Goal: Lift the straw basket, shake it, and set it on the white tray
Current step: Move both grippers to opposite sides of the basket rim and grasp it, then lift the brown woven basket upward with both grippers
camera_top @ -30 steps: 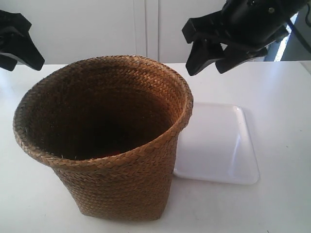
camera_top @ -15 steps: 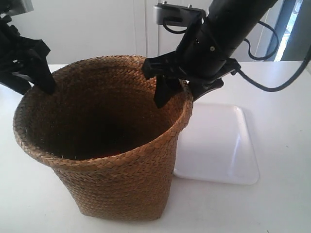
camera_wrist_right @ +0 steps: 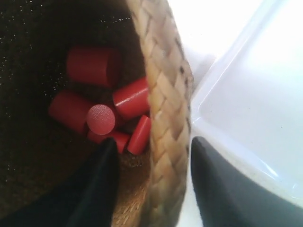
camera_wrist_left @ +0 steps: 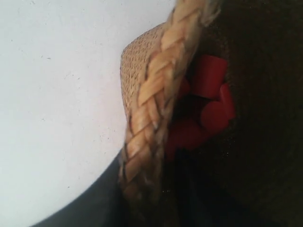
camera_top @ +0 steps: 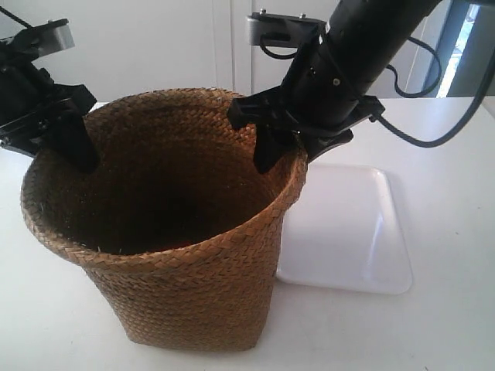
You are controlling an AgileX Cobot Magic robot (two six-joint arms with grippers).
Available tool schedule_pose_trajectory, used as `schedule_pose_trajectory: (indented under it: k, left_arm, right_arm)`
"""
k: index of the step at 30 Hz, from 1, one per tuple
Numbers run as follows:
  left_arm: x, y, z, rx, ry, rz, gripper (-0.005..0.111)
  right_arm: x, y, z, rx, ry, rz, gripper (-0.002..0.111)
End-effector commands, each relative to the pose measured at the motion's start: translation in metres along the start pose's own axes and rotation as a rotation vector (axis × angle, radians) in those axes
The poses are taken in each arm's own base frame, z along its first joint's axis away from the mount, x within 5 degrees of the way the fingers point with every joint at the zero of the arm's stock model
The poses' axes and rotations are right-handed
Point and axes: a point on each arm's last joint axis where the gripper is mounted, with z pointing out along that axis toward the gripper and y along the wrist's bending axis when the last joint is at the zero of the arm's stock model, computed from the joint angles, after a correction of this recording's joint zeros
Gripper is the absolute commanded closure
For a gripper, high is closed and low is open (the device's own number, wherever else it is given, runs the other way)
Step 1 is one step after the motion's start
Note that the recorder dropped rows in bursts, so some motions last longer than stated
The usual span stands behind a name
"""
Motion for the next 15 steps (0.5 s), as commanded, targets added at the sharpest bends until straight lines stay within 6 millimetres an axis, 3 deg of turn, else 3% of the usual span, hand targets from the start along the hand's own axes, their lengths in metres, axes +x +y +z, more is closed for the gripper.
schedule_pose_trajectory:
  k: [1,2,9,15]
  left_arm:
    - [0.000,-0.006,0.001,0.045,-0.013,0.031,0.097]
    - [-0.001,-0.007,0.001,0.059,-0.025,0.051,0.107]
    - [-0.007,-0.021,-0.002,0.203,-0.109,0.179,0.107]
    - [0.000,-0.026,-0.016,0.159,-0.210,0.254,0.107]
  right_arm:
    - [0.001,0.002,0.000,0.006,0.001,-0.009,0.097]
    - [0.001,0.002,0.000,0.006,0.001,-0.018,0.109]
    - [-0.003,0.003,-0.001,0.006,-0.048,-0.081,0.108]
    - [-0.009,0.009,-0.030,0.003,-0.245,-0.126,0.108]
